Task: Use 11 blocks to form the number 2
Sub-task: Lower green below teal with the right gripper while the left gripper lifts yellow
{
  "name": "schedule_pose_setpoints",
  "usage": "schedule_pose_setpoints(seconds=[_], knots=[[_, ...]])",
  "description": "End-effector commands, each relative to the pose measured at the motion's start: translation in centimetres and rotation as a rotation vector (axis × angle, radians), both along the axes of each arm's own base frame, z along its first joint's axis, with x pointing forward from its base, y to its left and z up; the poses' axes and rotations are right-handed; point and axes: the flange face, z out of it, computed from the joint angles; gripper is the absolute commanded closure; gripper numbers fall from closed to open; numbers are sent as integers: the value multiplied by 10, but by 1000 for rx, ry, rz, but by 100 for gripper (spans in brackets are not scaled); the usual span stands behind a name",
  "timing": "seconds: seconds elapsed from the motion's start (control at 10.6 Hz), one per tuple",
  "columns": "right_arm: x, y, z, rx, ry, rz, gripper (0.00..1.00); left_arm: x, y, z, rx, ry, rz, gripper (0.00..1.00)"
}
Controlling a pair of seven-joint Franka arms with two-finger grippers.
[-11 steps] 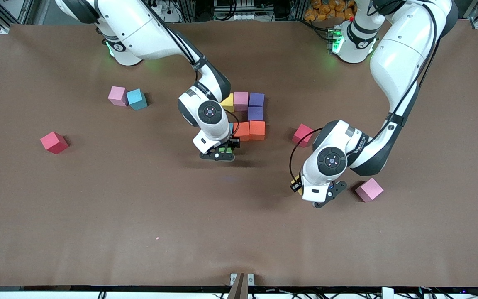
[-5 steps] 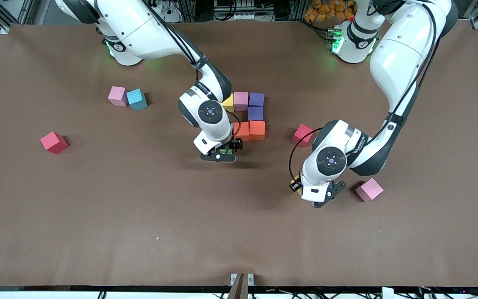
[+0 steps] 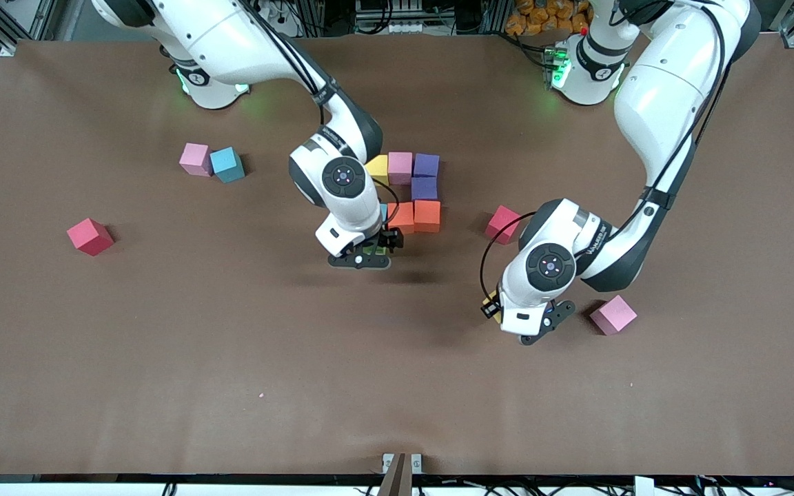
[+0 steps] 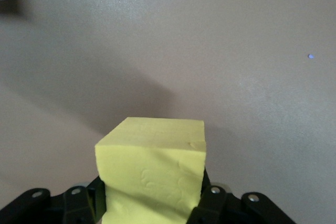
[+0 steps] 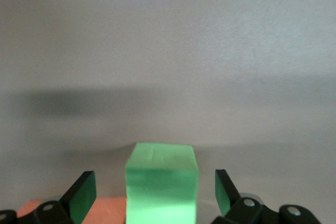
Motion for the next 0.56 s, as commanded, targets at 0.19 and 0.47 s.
schedule_pose_setpoints(seconds=[0.19, 0.47], knots=[[-13, -56, 66, -26, -18, 28, 0, -9, -52, 25, -7, -83, -89, 90], [-16, -143, 110, -32, -43, 45, 0, -29, -101, 36, -13, -126, -162, 90]])
